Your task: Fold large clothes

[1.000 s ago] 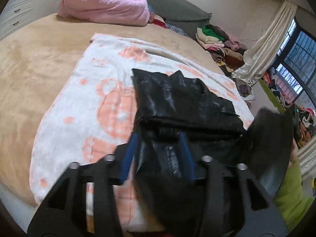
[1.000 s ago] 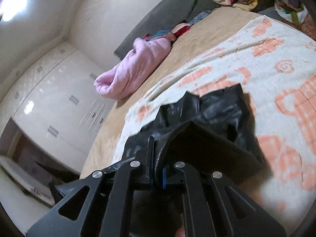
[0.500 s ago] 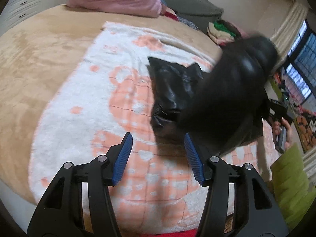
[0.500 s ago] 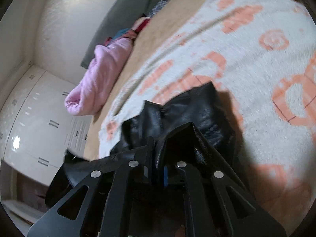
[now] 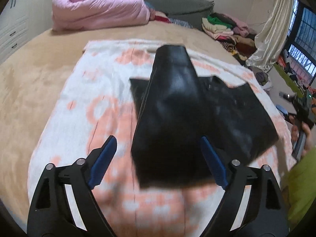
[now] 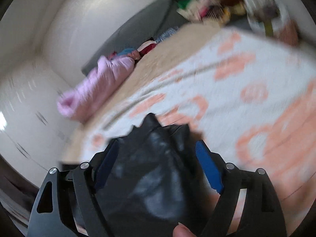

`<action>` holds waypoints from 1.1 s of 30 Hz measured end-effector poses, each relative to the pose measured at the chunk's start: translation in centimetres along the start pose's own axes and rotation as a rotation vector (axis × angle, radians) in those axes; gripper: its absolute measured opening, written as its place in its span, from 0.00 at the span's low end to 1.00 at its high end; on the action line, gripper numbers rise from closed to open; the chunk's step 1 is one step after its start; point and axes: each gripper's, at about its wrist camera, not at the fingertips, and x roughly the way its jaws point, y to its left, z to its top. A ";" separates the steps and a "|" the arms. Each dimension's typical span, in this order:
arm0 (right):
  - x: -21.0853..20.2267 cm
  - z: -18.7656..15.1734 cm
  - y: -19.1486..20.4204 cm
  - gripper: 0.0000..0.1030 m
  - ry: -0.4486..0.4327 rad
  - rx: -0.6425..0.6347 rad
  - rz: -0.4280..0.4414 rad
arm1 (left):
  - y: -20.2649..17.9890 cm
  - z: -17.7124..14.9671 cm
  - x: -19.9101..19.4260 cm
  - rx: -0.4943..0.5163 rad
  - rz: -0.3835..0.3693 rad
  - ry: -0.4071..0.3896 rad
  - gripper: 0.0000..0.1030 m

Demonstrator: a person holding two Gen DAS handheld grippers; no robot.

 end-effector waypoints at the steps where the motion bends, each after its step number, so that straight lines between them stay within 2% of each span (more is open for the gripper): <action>1: 0.3 -0.2 1.1 0.77 0.000 -0.095 -0.051 | -0.1 0.6 0.6 0.007 0.000 0.004 0.79; 4: 2.6 -1.4 3.9 0.77 0.047 -0.310 -0.120 | 0.1 2.1 2.6 0.000 0.006 0.013 0.79; 6: 4.6 -2.3 5.3 0.76 0.104 -0.408 -0.133 | 0.6 2.7 3.4 -0.042 -0.032 0.016 0.79; 9: 7.3 -3.2 6.1 0.75 0.156 -0.486 -0.195 | 0.4 3.4 4.7 -0.072 -0.075 0.029 0.79; 11: 8.4 -3.3 5.9 0.60 0.162 -0.475 -0.185 | -0.1 3.6 5.2 -0.064 -0.087 0.041 0.71; 12: 8.9 -3.3 5.7 0.41 0.165 -0.454 -0.173 | -0.3 3.6 5.5 -0.057 -0.087 0.047 0.57; 13: 9.3 -3.2 5.6 0.08 0.171 -0.436 -0.162 | -0.7 3.6 5.8 -0.045 -0.065 0.052 0.43; 14: 9.7 -3.2 5.2 0.00 0.181 -0.424 -0.154 | -0.8 3.6 6.0 -0.037 -0.055 0.052 0.38; 16: 9.5 -3.2 5.1 0.00 0.172 -0.421 -0.160 | -1.1 3.6 6.0 -0.018 -0.044 0.042 0.19; 18: 9.2 -2.8 4.7 0.01 0.157 -0.398 -0.175 | -1.1 3.6 6.0 -0.015 -0.046 0.036 0.18; 19: 8.9 -2.6 4.6 0.16 0.150 -0.390 -0.191 | -1.0 3.7 5.9 -0.021 -0.053 0.030 0.18; 20: 8.8 -2.3 4.4 0.36 0.147 -0.382 -0.193 | -0.9 3.7 5.9 -0.024 -0.060 0.028 0.18; 21: 8.7 -2.1 4.2 0.79 0.134 -0.374 -0.197 | -0.7 3.8 5.9 -0.028 -0.066 0.027 0.18; 22: 8.4 -2.0 4.1 0.69 0.119 -0.367 -0.208 | -0.6 3.7 6.0 -0.032 -0.069 0.030 0.18; 23: 8.5 -2.0 4.0 0.48 0.124 -0.364 -0.201 | -0.4 3.8 6.1 -0.038 -0.073 0.031 0.18; 24: 9.1 -2.1 3.8 0.15 0.160 -0.355 -0.195 | -0.4 3.8 6.1 -0.043 -0.075 0.030 0.18; 26: 9.1 -2.1 3.6 0.12 0.158 -0.345 -0.193 | -0.3 3.9 6.0 -0.048 -0.073 0.016 0.17; 28: 8.2 -1.8 4.1 0.06 0.132 -0.352 -0.161 | -0.3 4.0 5.5 -0.056 -0.085 -0.007 0.07; 30: 6.5 -0.8 4.5 0.05 0.086 -0.322 -0.100 | -0.4 4.4 4.5 -0.056 -0.091 -0.050 0.04; 33: 3.4 1.5 3.8 0.05 -0.011 -0.198 0.016 | -0.3 5.2 3.4 -0.074 -0.106 -0.102 0.03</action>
